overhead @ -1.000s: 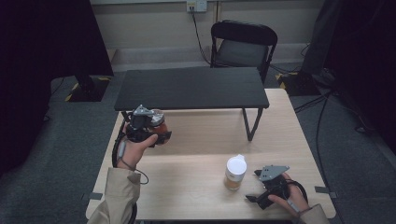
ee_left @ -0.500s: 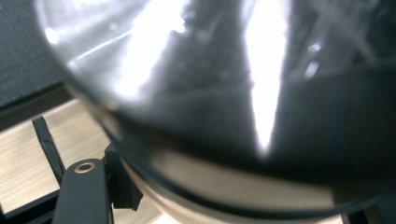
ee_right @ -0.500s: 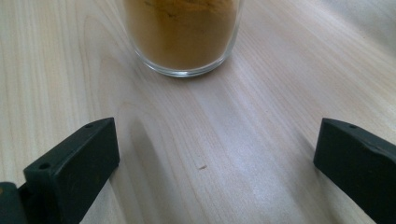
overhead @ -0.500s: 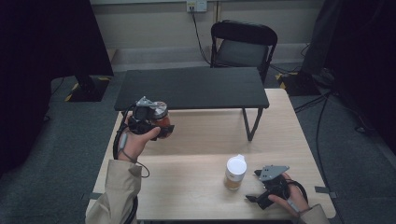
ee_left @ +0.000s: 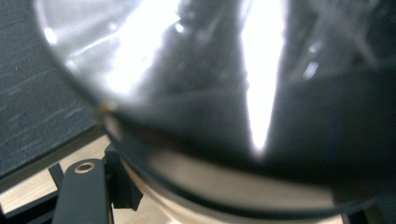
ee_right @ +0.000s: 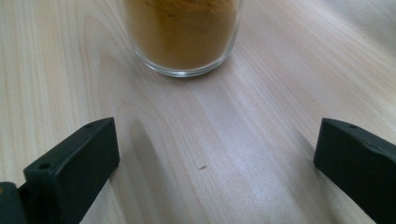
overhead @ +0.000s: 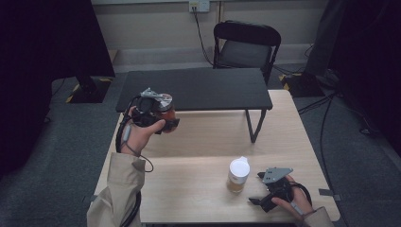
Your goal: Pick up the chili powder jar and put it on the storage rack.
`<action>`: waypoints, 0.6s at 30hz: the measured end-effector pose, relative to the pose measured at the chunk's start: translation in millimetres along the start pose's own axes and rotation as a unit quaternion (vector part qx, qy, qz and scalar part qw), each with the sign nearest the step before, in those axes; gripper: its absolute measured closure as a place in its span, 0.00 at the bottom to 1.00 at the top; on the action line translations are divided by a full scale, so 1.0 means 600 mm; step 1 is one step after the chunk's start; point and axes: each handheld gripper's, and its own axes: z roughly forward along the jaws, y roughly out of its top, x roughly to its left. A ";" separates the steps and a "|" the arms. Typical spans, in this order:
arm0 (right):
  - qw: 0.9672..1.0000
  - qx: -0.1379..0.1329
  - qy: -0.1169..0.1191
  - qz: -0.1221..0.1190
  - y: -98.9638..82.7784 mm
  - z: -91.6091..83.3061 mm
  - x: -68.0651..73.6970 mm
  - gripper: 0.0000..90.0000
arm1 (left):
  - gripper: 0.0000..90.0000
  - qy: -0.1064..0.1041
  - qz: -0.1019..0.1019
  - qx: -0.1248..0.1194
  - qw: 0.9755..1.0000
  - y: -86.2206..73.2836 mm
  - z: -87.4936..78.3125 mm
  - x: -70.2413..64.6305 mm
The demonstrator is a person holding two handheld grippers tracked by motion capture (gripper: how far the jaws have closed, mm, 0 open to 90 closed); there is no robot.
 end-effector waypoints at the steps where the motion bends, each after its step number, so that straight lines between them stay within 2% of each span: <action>1: 1.000 0.000 0.000 0.000 0.000 0.000 0.000 0.00 | 0.34 0.000 0.000 -0.001 1.000 0.002 0.000 0.000; 5: 1.000 0.000 0.000 0.000 0.000 0.000 0.000 0.00 | 0.34 -0.005 0.000 0.000 1.000 0.014 -0.001 0.001; 18: 1.000 0.000 0.000 0.000 0.000 0.000 0.000 0.00 | 0.34 0.004 -0.003 0.001 1.000 0.050 -0.006 0.003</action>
